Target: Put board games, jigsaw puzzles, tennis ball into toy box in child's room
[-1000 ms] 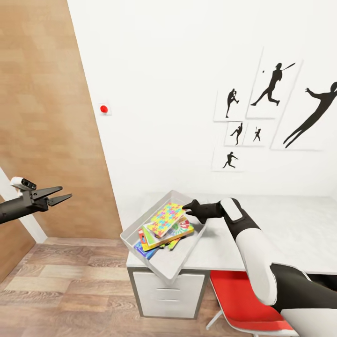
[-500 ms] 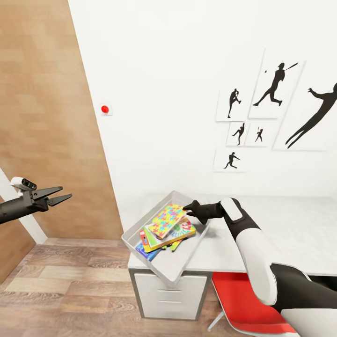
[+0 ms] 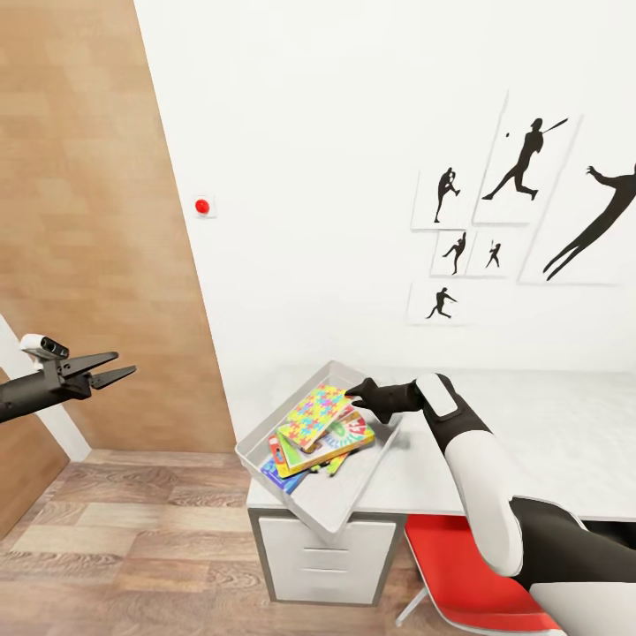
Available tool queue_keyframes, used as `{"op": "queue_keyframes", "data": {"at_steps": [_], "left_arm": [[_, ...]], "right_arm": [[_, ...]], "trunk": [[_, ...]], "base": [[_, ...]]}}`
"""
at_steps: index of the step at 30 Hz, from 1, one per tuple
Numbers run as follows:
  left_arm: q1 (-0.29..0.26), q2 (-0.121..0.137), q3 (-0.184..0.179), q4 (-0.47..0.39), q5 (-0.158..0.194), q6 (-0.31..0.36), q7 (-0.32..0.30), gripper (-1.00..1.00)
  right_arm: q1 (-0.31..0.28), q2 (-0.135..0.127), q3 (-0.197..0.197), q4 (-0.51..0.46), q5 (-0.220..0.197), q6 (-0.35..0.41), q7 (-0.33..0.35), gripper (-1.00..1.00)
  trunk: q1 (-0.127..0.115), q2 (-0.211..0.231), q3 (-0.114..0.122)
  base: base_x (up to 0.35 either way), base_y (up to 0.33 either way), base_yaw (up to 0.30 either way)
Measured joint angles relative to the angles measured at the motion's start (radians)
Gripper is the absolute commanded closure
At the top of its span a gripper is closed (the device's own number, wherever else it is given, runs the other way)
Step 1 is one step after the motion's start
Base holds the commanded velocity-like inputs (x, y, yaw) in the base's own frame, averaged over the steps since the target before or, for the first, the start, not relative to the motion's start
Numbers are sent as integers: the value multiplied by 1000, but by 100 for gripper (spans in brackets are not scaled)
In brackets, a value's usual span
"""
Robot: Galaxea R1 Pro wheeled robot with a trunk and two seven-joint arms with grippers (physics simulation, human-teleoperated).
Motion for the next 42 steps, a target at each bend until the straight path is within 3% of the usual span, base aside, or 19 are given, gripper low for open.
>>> {"op": "queue_keyframes", "data": {"at_steps": [14,15,38,42], "left_arm": [[0,0,0,0,1,0,0,-100],[0,0,0,0,1,0,0,-100],[0,1,0,0,1,0,0,-100],[0,1,0,0,0,0,0,-100]], "right_arm": [[0,-1,5,0,1,0,0,100],[0,-1,6,0,2,0,0,-100],[8,-5,1,-7,2,4,2,-100],[12,-5,-1,-10,3,-32,4,-100]], "trunk": [[0,0,0],[0,0,0],[0,0,0],[0,0,0]], "base": [[0,0,0],[0,0,0],[-1,0,0],[-34,0,0]]}}
